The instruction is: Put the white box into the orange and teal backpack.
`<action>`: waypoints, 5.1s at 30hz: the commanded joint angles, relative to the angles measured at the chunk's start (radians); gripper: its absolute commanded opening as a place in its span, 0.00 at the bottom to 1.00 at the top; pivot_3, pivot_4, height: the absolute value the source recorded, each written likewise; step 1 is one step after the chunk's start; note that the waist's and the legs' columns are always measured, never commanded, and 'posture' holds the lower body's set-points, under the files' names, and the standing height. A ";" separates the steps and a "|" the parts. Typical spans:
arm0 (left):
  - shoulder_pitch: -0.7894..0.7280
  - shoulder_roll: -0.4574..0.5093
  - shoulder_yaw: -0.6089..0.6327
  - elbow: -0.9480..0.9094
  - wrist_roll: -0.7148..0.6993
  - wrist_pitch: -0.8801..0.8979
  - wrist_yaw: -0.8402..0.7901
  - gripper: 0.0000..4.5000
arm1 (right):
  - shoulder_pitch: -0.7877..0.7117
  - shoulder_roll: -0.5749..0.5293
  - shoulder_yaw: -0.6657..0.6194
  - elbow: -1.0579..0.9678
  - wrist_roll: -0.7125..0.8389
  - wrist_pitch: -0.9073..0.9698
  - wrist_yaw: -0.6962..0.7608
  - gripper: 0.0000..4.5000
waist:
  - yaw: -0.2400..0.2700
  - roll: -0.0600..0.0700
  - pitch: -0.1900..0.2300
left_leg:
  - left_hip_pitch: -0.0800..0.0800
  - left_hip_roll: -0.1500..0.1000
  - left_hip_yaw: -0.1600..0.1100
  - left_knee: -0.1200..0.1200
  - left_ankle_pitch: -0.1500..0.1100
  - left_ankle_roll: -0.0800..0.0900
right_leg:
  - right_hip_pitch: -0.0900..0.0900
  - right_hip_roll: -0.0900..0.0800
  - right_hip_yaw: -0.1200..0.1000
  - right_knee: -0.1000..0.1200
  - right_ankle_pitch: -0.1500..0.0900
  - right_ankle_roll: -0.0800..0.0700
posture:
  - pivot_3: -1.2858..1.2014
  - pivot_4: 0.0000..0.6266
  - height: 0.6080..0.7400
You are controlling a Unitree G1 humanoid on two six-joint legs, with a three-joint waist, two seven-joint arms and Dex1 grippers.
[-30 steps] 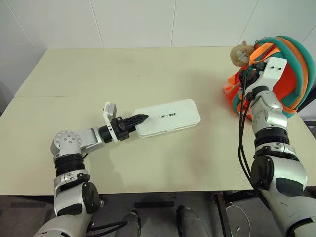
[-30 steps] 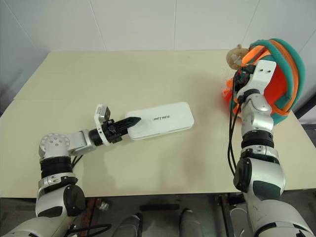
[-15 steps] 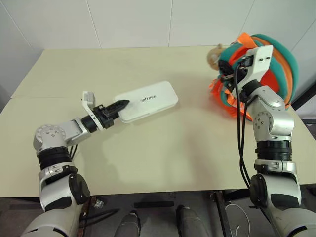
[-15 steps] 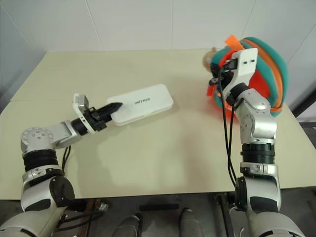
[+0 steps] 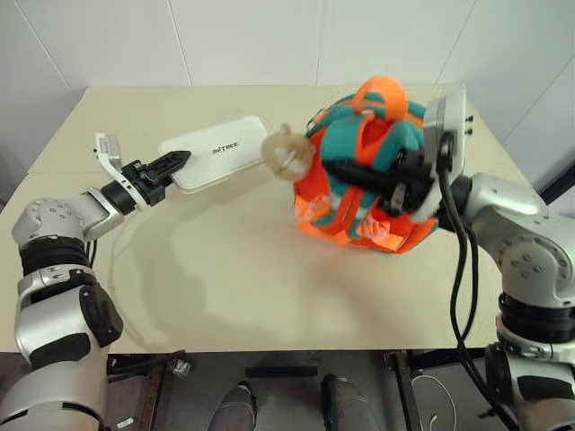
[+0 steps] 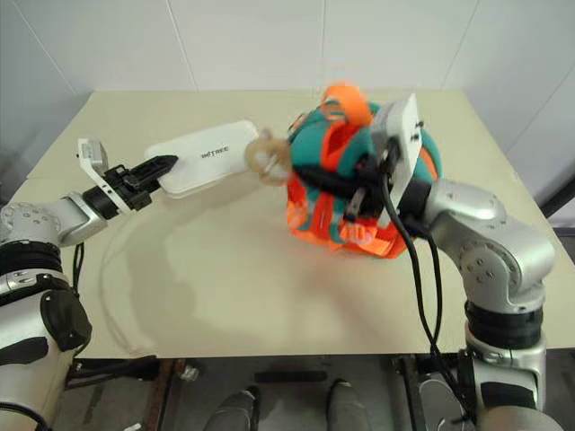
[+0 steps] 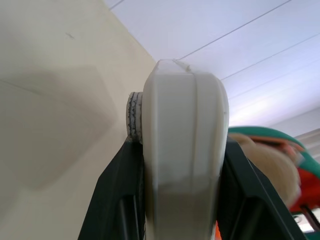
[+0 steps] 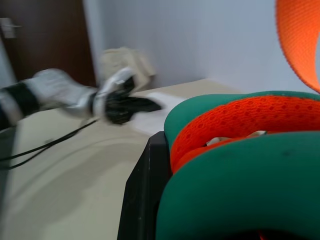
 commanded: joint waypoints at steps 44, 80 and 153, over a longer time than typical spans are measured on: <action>0.107 0.172 -0.076 -0.178 -0.041 -0.433 -0.872 0.30 | 0.191 -0.174 0.052 0.048 -0.126 -0.313 0.375 0.00 | -0.001 -0.004 0.001 | 0.001 0.001 0.000 0.005 -0.001 0.000 | 0.000 0.000 0.000 0.003 -0.002 -0.002 | 0.52 0.24 1.00; 0.116 0.455 -0.662 -0.346 -0.285 -0.755 -0.872 0.30 | 0.162 -0.139 0.090 0.154 -0.186 -0.331 0.412 0.00 | 0.002 -0.004 0.001 | 0.001 0.001 0.000 0.006 -0.001 0.001 | 0.000 0.000 0.000 0.003 -0.003 -0.004 | 0.52 0.24 1.00; -0.024 0.083 -0.564 -0.650 0.344 -0.470 -0.584 1.00 | 0.169 -0.074 0.121 0.166 -0.227 -0.343 0.351 0.00 | 0.001 -0.004 0.002 | 0.001 0.001 0.000 0.012 -0.002 0.002 | 0.002 0.001 0.001 0.007 -0.003 -0.001 | 0.52 0.24 1.00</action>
